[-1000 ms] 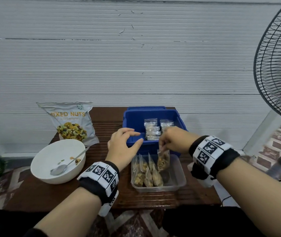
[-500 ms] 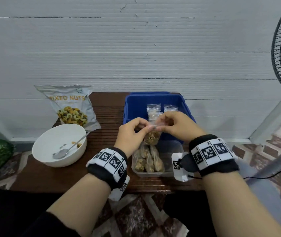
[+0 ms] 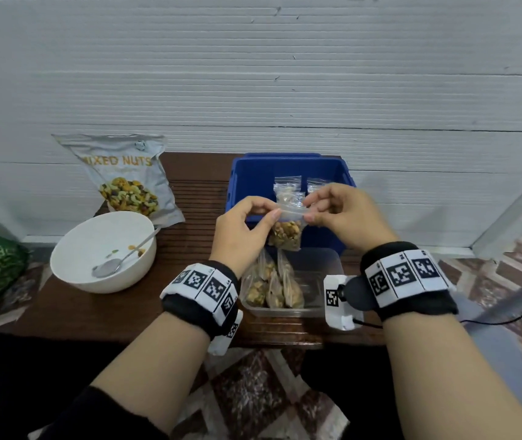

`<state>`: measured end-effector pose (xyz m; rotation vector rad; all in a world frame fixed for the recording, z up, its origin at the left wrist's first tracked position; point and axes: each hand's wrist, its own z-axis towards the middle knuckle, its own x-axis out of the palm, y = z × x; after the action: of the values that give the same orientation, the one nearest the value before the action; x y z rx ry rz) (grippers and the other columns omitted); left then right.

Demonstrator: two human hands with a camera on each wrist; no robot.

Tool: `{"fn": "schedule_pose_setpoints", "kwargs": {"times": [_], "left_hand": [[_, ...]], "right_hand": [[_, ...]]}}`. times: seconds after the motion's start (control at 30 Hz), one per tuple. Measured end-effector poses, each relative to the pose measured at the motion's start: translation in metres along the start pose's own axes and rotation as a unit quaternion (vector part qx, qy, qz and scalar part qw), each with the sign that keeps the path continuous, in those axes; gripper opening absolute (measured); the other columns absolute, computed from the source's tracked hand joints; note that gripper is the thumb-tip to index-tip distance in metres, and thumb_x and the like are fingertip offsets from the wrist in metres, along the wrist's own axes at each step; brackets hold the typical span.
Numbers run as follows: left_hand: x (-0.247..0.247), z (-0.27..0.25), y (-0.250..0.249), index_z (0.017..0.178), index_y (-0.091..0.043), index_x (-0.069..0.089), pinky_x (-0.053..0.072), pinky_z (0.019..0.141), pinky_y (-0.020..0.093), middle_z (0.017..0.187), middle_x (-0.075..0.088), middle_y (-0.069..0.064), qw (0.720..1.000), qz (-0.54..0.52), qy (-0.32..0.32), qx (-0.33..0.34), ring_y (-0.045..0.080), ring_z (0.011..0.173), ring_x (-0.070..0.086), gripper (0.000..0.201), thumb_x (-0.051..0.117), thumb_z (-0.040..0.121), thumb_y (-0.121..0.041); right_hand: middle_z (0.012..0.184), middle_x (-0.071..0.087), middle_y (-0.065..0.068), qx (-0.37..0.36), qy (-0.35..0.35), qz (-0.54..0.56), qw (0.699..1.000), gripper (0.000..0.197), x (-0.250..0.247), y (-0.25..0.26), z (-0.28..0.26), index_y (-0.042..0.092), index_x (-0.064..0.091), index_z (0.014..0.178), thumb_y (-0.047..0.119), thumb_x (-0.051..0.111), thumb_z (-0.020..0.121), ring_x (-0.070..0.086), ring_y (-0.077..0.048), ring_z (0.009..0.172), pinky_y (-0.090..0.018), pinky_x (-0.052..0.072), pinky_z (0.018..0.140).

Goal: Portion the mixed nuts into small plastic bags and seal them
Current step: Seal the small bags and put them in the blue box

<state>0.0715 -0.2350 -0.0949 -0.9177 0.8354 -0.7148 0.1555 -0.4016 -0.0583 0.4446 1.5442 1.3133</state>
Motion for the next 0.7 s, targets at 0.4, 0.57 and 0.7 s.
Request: {"fn": "schedule_pose_setpoints", "kwargs": {"times": [0.4, 0.57, 0.7], "left_hand": [[-0.003, 0.009, 0.011, 0.083, -0.023, 0.065, 0.051, 0.093, 0.035, 0.085, 0.074, 0.000, 0.996, -0.005, 0.075, -0.040, 0.013, 0.088, 0.068, 0.011, 0.064, 0.090, -0.015], [-0.005, 0.010, 0.008, 0.086, -0.020, 0.067, 0.050, 0.090, 0.029, 0.082, 0.073, -0.003, 0.995, -0.006, 0.088, -0.043, 0.007, 0.083, 0.067, 0.005, 0.065, 0.090, -0.017], [-0.007, 0.010, 0.007, 0.084, -0.032, 0.068, 0.046, 0.098, 0.036, 0.084, 0.072, -0.010, 0.994, 0.026, 0.101, -0.025, 0.001, 0.084, 0.065, 0.007, 0.068, 0.088, -0.025]], "right_hand": [[0.068, 0.063, 0.009, 0.005, 0.023, -0.036, 0.999, 0.018, 0.012, -0.004, 0.003, 0.023, 0.063, 0.090, 0.008, 0.070, 0.083, 0.057, 0.003, 0.064, -0.020, 0.047, 0.074], [0.075, 0.068, 0.000, -0.003, 0.022, -0.053, 0.998, 0.008, 0.018, 0.003, 0.001, 0.020, 0.069, 0.076, 0.021, 0.075, 0.081, 0.061, -0.008, 0.070, -0.012, 0.047, 0.063], [0.076, 0.068, -0.005, 0.004, -0.003, -0.071, 0.997, 0.011, 0.022, 0.000, 0.005, 0.020, 0.067, 0.074, 0.017, 0.074, 0.081, 0.063, -0.020, 0.074, -0.029, 0.052, 0.071]]}}
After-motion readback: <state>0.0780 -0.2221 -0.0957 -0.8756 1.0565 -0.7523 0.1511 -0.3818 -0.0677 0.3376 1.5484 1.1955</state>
